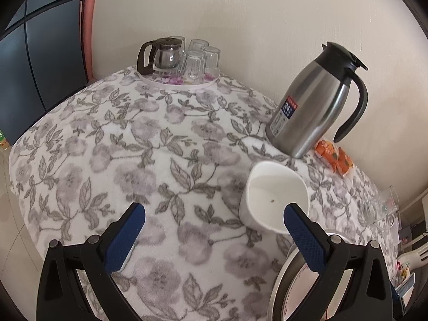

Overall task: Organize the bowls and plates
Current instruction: 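Move both grippers toward the square white bowl beside the thermos, then close both grippers on the square white bowl's rim, then lift the square white bowl with both grippers and carry it over the basin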

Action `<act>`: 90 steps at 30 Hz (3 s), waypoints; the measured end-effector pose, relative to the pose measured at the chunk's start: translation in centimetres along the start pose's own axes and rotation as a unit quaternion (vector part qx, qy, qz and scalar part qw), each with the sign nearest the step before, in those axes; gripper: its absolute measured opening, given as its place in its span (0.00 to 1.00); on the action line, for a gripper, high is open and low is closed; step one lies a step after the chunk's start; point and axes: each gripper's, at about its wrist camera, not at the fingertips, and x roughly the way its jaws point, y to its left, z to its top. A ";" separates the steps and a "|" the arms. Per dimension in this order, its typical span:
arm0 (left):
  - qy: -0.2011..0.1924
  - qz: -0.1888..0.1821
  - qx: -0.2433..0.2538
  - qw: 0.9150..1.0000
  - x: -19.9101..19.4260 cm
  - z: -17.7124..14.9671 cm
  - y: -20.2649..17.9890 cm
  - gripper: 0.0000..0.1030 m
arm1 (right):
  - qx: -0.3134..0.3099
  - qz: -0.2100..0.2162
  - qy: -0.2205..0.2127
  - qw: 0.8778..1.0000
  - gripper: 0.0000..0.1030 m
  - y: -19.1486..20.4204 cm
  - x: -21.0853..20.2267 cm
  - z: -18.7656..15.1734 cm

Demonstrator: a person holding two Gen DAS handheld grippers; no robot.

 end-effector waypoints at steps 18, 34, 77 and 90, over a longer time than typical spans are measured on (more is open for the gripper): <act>0.026 -0.033 -0.046 0.998 3.5 1.4 1.9 1.00 | -0.036 -0.005 0.052 0.998 1.00 3.9 3.7 5.3; 0.074 -0.077 -0.063 0.992 8.0 0.9 0.9 1.00 | -0.043 -0.030 0.086 0.995 0.99 4.3 8.8 7.2; 0.114 -0.124 -0.062 0.984 12.9 -0.4 0.0 0.42 | -0.053 -0.015 0.170 0.984 0.34 6.2 17.2 4.7; 0.115 -0.138 -0.064 0.982 13.5 -0.5 -0.1 0.37 | -0.036 -0.008 0.193 0.981 0.23 6.2 18.8 4.2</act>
